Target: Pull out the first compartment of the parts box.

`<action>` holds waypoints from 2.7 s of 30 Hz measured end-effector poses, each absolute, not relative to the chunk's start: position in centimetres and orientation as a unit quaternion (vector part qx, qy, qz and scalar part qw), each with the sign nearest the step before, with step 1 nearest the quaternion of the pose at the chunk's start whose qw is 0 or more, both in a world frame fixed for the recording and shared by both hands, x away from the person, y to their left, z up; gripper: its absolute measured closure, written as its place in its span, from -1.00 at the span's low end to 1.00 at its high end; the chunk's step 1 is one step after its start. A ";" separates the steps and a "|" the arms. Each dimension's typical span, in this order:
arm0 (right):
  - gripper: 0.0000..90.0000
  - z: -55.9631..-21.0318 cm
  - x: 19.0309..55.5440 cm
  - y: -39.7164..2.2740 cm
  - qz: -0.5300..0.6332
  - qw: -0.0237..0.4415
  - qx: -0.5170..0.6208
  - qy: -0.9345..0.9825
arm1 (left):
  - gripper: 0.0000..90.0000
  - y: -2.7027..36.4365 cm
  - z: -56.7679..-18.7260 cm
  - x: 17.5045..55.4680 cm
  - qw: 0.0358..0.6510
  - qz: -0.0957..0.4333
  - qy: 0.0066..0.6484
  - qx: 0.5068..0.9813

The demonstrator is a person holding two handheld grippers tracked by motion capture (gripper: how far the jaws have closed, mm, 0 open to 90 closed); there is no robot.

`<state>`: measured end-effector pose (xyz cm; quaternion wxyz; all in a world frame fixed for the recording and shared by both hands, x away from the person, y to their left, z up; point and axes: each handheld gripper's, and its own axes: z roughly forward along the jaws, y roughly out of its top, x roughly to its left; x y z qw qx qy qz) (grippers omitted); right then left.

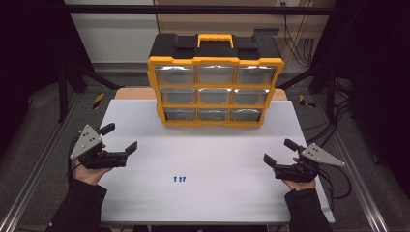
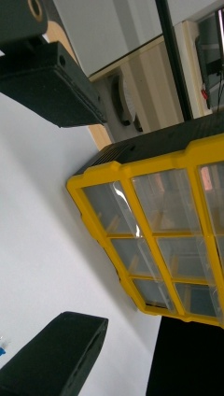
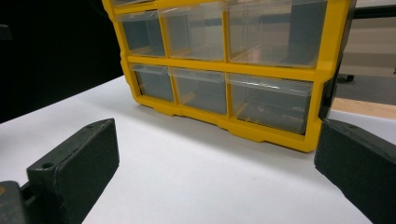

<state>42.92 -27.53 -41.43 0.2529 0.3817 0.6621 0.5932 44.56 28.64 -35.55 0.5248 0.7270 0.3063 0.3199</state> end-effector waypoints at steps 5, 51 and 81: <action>-0.99 -41.4 43.0 -27.5 0.596 0.251 0.384 0.659 | -0.93 27.7 -34.5 45.1 0.515 0.327 0.296 0.735; -0.99 -41.6 43.2 -26.9 0.592 0.248 0.376 0.669 | -0.93 17.9 -27.8 50.7 0.394 0.408 0.149 0.810; -0.99 -41.4 43.6 -26.3 0.594 0.241 0.375 0.670 | -0.89 14.8 -23.7 52.4 0.327 0.477 0.073 0.813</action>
